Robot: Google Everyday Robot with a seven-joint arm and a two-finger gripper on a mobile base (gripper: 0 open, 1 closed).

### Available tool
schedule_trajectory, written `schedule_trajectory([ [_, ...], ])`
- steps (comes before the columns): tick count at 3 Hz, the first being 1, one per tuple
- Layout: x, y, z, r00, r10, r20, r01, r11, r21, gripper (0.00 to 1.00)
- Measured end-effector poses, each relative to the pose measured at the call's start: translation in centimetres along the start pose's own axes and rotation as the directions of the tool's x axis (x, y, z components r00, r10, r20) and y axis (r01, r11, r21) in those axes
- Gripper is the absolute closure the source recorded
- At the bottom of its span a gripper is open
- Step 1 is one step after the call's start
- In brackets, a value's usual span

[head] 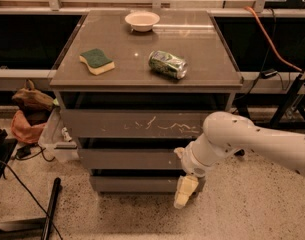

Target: Open middle drawer

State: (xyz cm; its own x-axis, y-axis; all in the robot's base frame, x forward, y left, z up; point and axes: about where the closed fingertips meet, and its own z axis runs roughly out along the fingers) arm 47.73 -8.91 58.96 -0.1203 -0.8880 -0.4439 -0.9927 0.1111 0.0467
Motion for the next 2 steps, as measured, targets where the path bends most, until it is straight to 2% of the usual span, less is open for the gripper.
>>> schedule_trajectory([
  [1,0.0,0.0,0.0,1.0,0.0,0.0,0.0,1.0,0.0,0.0],
  [2,0.5,-1.8,2.7,0.998,0.06,0.001,-0.06,0.9982,0.01,0.0],
])
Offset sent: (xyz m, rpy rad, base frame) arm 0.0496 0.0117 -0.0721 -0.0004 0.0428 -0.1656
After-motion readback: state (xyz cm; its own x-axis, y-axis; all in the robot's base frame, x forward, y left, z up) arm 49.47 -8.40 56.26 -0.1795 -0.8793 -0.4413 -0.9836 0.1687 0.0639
